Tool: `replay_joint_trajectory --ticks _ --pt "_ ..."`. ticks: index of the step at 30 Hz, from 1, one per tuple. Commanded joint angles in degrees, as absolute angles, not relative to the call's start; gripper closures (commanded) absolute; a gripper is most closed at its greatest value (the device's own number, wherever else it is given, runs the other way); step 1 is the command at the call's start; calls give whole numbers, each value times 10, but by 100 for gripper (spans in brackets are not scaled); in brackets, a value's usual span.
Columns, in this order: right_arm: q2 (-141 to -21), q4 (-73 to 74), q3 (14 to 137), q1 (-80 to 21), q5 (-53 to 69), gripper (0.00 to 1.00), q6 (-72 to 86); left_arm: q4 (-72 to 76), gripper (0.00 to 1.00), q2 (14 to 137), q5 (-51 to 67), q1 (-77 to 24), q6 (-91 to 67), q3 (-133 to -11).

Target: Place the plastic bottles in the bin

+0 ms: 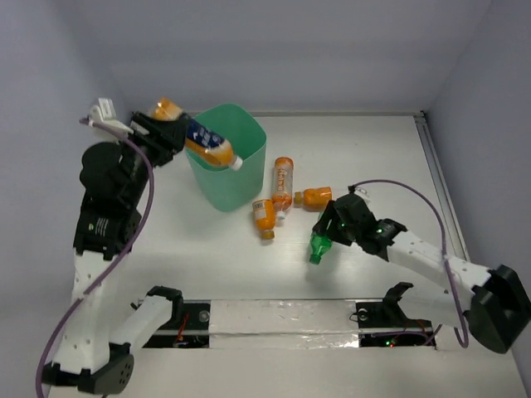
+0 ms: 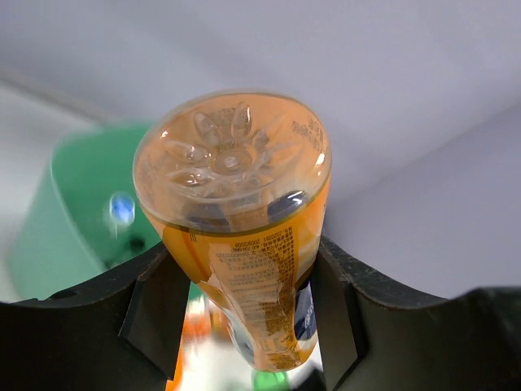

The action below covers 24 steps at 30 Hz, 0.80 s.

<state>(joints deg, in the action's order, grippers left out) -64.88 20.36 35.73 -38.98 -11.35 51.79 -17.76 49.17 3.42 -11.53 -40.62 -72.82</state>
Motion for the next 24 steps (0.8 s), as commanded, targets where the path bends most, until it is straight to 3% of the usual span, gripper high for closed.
replay_joint_trajectory --ticks 1,7,12,16,24 --pt "-565 230 390 -388 -121 47 509 -114 51 590 -45 -116 -334 -808" --pt "-534 272 514 -388 -137 46 447 -64 50 732 -104 -116 -253 -886" --pt "-631 258 710 -388 -161 44 383 -63 24 770 -83 -127 -236 -893" --pt "-770 233 872 -388 -171 44 338 -68 7 730 -71 -127 -219 -875" --pt "-995 196 1148 -407 -172 42 270 -110 9 599 -52 -127 -246 -801"
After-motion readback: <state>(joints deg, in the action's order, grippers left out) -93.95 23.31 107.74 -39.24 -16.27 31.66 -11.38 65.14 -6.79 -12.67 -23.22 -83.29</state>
